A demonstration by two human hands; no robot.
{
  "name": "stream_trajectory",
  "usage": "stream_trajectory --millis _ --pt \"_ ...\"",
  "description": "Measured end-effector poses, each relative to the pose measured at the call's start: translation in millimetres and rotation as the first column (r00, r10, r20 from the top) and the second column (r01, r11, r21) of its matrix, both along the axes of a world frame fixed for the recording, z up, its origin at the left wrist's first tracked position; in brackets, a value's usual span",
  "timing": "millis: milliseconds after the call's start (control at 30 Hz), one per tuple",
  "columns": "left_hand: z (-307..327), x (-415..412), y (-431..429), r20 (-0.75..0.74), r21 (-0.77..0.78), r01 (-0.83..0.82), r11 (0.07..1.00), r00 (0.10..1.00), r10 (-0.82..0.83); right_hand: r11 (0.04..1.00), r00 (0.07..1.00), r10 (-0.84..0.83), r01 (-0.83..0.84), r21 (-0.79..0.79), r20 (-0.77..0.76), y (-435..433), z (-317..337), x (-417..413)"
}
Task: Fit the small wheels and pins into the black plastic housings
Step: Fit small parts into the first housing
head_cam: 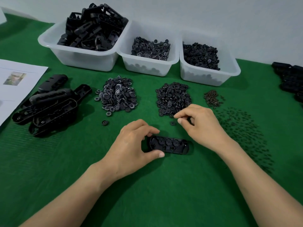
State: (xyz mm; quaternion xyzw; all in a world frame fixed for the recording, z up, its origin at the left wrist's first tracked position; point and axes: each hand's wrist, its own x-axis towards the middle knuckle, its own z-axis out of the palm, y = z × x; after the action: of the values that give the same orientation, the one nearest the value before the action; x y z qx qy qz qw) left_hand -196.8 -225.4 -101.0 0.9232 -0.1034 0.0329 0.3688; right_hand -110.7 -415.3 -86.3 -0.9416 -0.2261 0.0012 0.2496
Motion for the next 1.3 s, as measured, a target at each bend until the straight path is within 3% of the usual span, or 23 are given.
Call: stream_trajectory --millis 300,500,700,967,1300 --pt "-1 0 0 -0.01 0.011 0.009 1.0 1.0 -0.009 0.989 0.993 0.106 -0.11 -0.094 -0.044 5 4 2" --pt "-2 0 1 -0.011 0.013 -0.003 1.0 1.0 0.003 0.975 0.974 0.217 -0.213 0.059 -0.072 8 17 -21" --pt "0 0 0 -0.012 0.005 -0.001 1.0 1.0 0.001 0.973 0.968 0.232 -0.23 0.031 -0.094 14 15 -34" --pt "-1 0 1 -0.014 0.001 -0.007 1.0 1.0 0.007 0.951 0.956 0.288 -0.279 -0.131 0.053 21 16 -38" --pt "-1 -1 1 -0.013 -0.009 -0.001 1.0 1.0 0.001 0.942 0.955 0.287 -0.295 -0.158 -0.071 24 22 -31"
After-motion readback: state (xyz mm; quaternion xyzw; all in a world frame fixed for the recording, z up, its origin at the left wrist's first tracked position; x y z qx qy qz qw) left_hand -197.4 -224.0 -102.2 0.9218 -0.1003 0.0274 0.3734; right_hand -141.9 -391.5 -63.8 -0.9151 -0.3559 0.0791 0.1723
